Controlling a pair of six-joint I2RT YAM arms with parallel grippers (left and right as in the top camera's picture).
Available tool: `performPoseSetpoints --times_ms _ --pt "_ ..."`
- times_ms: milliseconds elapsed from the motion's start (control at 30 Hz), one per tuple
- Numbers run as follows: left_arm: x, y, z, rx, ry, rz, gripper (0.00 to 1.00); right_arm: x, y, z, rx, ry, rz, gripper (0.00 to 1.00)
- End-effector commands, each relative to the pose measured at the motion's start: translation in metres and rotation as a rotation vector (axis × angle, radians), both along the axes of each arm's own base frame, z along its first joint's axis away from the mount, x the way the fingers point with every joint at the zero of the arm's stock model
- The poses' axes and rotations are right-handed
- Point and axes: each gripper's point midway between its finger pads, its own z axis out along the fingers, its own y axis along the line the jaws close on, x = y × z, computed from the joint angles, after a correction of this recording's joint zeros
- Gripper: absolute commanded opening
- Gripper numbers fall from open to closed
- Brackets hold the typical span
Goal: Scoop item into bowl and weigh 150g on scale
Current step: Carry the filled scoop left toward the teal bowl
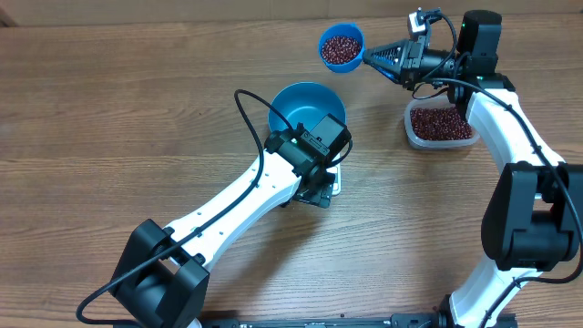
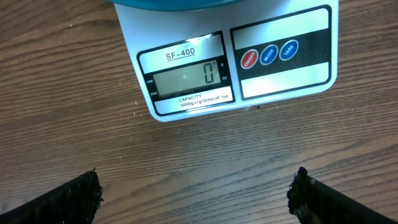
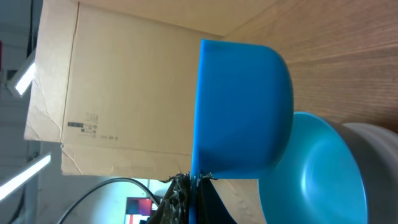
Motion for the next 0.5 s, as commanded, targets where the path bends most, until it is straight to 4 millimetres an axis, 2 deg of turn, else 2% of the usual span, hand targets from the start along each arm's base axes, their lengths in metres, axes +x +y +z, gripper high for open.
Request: performPoseSetpoints --times_ms 0,267,367,467 --pt "0.002 0.004 0.008 -0.006 -0.029 0.019 1.0 -0.004 0.002 0.024 0.011 -0.135 0.06 0.04" --pt "0.002 0.004 0.008 -0.006 -0.029 0.019 1.0 -0.007 0.006 0.047 0.041 -0.17 0.096 0.04" --pt "0.002 0.004 0.008 -0.006 -0.029 0.019 1.0 -0.008 0.011 0.05 0.037 -0.176 0.098 0.04" --pt "0.002 0.004 0.008 -0.006 -0.029 0.019 0.99 0.001 0.011 0.046 0.011 -0.183 0.045 0.04"
